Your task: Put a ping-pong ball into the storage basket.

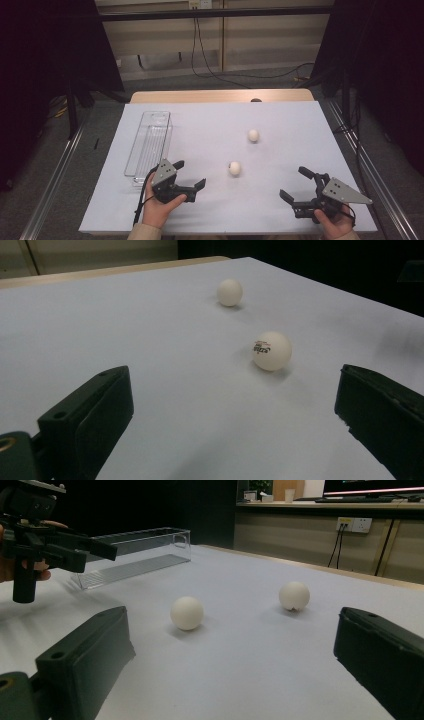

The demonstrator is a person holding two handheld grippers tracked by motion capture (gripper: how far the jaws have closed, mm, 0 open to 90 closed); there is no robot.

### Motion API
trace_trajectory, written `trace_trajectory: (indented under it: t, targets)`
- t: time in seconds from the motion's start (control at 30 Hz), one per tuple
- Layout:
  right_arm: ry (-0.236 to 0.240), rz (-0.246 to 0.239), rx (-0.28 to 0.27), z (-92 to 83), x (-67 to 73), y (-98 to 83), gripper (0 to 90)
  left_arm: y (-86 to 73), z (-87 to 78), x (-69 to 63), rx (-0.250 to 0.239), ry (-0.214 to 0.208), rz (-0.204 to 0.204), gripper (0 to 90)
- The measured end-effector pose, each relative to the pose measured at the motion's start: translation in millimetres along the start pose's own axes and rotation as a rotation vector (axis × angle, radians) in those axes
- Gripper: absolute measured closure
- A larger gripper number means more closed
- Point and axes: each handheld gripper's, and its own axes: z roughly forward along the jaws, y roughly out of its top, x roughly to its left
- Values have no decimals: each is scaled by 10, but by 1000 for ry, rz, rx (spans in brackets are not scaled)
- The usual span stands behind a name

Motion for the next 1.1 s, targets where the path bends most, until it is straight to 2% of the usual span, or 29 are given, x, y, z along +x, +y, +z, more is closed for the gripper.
trace_trajectory:
  t: [0.77, 1.1]
  targets:
    - [2, 4, -5, 0, -4, 2, 13, 42, 151, -39, 39, -7, 7, 25]
    - [2, 0, -4, 1, -4, 3, 13, 51, 194, -53, 38, -6, 2, 26]
